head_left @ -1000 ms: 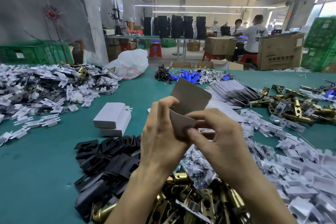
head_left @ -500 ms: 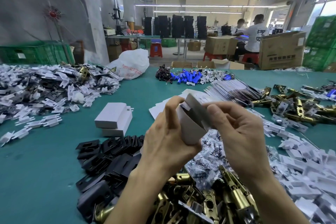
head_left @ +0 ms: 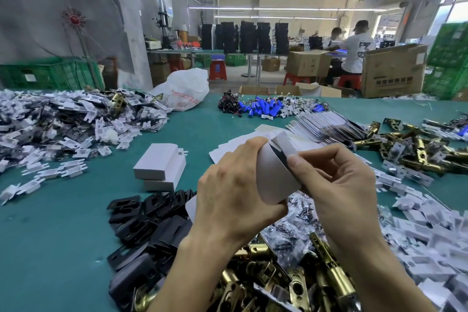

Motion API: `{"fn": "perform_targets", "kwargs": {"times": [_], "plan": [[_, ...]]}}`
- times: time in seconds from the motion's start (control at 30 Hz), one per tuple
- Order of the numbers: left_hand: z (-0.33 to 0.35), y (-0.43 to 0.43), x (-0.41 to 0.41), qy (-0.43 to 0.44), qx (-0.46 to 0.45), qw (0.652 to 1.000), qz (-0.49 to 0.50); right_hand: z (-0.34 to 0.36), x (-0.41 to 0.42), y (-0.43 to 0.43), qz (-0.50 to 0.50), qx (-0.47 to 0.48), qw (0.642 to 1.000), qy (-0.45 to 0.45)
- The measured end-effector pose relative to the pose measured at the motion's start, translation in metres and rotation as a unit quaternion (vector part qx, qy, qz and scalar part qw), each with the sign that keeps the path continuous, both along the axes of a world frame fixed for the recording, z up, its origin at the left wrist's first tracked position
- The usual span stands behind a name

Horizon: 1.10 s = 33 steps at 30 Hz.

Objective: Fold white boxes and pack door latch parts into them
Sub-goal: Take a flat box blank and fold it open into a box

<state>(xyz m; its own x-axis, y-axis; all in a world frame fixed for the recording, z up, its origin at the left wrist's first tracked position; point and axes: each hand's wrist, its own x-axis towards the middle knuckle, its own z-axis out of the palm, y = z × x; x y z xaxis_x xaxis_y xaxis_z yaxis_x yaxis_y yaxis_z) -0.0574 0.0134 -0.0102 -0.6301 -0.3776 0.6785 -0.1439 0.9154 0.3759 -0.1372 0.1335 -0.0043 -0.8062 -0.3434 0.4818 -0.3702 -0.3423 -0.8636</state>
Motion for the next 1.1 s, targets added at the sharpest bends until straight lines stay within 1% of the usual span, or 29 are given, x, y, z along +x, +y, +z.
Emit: {"fn": "perform_targets", "kwargs": {"times": [0.07, 0.17, 0.27, 0.37, 0.53, 0.67, 0.73, 0.87, 1.1], "plan": [[0.001, 0.001, 0.0, -0.007, -0.009, 1.0, 0.004, 0.001, -0.002, 0.002, -0.005, -0.001, 1.0, -0.009], [0.002, 0.003, 0.0, -0.028, -0.012, 0.999, 0.011, 0.001, -0.001, 0.003, -0.012, 0.023, 0.999, 0.019], [0.003, 0.003, 0.001, -0.019, -0.003, 1.0, 0.014, 0.002, 0.0, 0.004, -0.013, 0.043, 0.998, 0.046], [0.002, 0.002, 0.002, -0.008, 0.002, 1.0, 0.008, 0.003, 0.001, 0.004, 0.006, 0.064, 0.996, 0.061], [0.0, -0.003, 0.001, 0.007, 0.004, 1.0, -0.003, 0.008, 0.002, 0.006, 0.058, 0.056, 0.995, 0.065], [-0.002, -0.004, 0.0, -0.005, -0.021, 1.0, -0.006, 0.006, -0.003, 0.007, 0.055, 0.057, 0.995, 0.058], [-0.002, -0.005, 0.001, -0.013, -0.026, 0.999, -0.014, 0.005, -0.004, 0.008, 0.055, 0.066, 0.994, 0.068], [-0.001, -0.002, 0.003, -0.002, -0.033, 0.999, -0.028, 0.007, -0.008, 0.012, 0.086, 0.079, 0.99, 0.076], [-0.004, 0.002, 0.0, -0.006, 0.007, 0.999, -0.039, 0.01, -0.012, 0.017, 0.105, 0.096, 0.985, 0.101]]}}
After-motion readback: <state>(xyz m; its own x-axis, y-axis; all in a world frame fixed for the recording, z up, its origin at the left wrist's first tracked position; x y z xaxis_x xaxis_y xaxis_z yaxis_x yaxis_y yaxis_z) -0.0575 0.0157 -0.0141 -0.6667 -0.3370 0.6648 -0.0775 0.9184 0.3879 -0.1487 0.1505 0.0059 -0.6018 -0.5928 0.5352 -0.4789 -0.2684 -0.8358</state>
